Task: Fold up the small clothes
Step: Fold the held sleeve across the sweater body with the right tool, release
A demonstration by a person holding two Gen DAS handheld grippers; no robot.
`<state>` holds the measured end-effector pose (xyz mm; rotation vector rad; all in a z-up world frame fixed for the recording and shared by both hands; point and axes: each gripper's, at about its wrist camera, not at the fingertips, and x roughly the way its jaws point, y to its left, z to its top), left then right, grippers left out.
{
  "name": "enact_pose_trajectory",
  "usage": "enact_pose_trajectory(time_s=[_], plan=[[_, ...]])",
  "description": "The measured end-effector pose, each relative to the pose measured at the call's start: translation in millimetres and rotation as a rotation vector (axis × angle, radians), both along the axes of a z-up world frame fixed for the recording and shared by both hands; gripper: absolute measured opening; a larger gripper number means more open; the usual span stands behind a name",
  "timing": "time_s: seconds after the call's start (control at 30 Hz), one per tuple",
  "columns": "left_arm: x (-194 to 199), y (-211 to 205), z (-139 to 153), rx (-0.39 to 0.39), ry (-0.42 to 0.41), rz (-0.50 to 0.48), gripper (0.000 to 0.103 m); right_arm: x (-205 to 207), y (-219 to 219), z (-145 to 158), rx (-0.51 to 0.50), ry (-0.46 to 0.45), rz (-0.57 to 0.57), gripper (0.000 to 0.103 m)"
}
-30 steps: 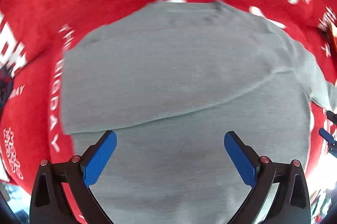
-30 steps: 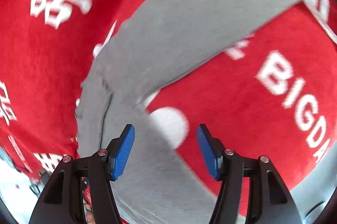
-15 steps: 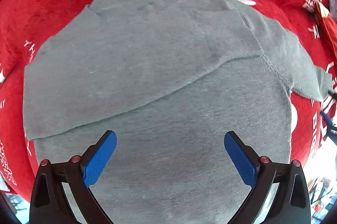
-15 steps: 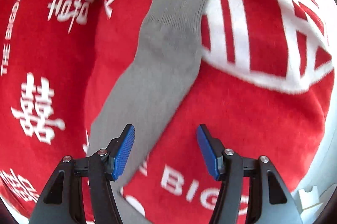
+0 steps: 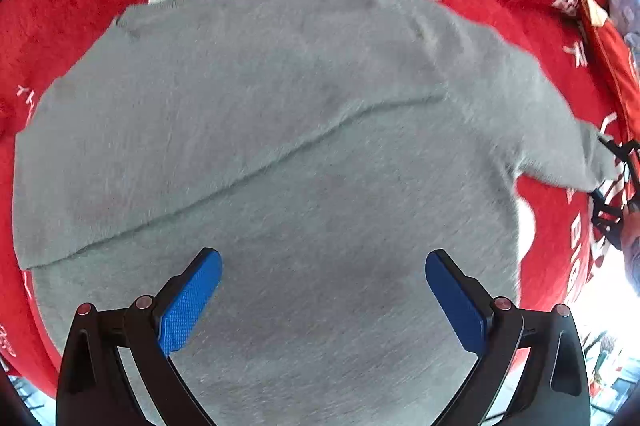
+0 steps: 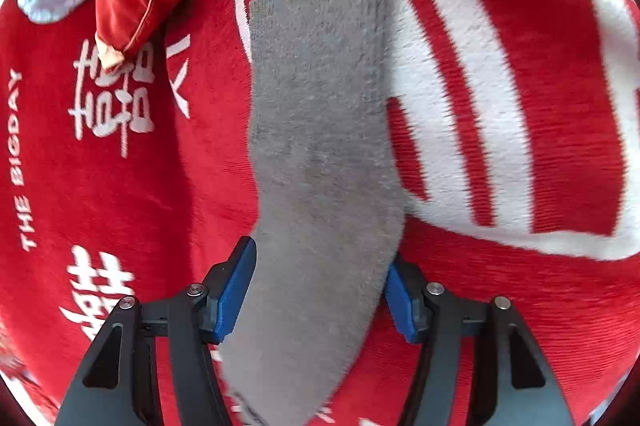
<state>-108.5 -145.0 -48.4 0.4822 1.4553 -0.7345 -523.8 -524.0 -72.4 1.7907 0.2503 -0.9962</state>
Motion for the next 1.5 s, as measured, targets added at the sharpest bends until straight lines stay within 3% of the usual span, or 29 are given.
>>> enact_pose_trajectory(time_s=[0.1, 0.27, 0.37, 0.53, 0.67, 0.8, 0.9, 1.0, 1.1, 1.13, 1.23, 1.3, 1.37, 1.4, 1.43, 1.5], plan=[[1.8, -10.4, 4.7, -0.033, 0.016, 0.013, 0.103, 7.3, -1.7, -0.7, 0.003, -0.068, 0.013, 0.006], [17.0, -9.3, 3.1, -0.035, 0.0, 0.027, 0.103, 36.2, -1.5, 24.8, -0.082, -0.149, 0.092, 0.005], [28.9, 4.3, 6.3, -0.043, -0.02, 0.056, 0.103, 72.5, -0.9, 51.4, -0.154, -0.203, 0.22, 0.005], [51.5, 32.7, 9.8, -0.045, -0.06, 0.135, 0.103, 167.4, 18.5, 106.3, -0.3, -0.252, 0.534, 0.005], [66.0, 67.3, 18.7, -0.052, -0.105, 0.199, 0.103, 256.2, 72.5, 140.8, -0.433, -0.209, 0.872, 0.005], [86.3, 104.6, 22.4, -0.053, -0.138, 0.293, 0.103, 335.0, 146.2, 134.9, -0.448, -0.183, 1.144, 0.006], [96.6, 128.5, 21.4, -0.047, -0.146, 0.348, 0.103, 372.6, 193.7, 100.1, -0.358, -0.13, 1.246, 0.005], [101.7, 147.1, 18.3, -0.048, -0.147, 0.383, 0.103, 391.7, 222.6, 56.1, -0.218, -0.044, 1.275, 0.009], [105.5, 167.5, 15.0, -0.049, -0.139, 0.409, 0.103, 391.6, 233.1, 31.8, -0.14, 0.046, 1.261, 0.012], [105.2, 173.6, 15.5, -0.051, -0.137, 0.415, 0.103, 387.1, 234.3, 28.0, -0.126, 0.078, 1.247, 0.03], [107.2, 188.8, 14.6, -0.063, -0.136, 0.437, 0.103, 371.6, 230.8, 38.2, -0.159, 0.064, 1.17, 0.048], [110.2, 199.3, 14.7, -0.067, -0.138, 0.458, 0.103, 366.3, 225.0, 48.1, -0.212, 0.076, 1.119, 0.048], [113.7, 207.7, 16.5, -0.072, -0.139, 0.477, 0.103, 369.7, 212.8, 50.9, -0.2, 0.076, 1.08, 0.047], [116.3, 212.4, 18.2, -0.079, -0.141, 0.487, 0.103, 374.7, 209.7, 48.5, -0.181, 0.056, 1.065, 0.031], [118.2, 216.0, 20.1, -0.084, -0.145, 0.495, 0.103, 379.7, 207.2, 49.3, -0.173, 0.043, 1.06, 0.006], [123.9, 225.6, 25.3, -0.095, -0.16, 0.511, 0.103, 397.1, 213.1, 57.2, -0.206, -0.012, 1.08, 0.006]])
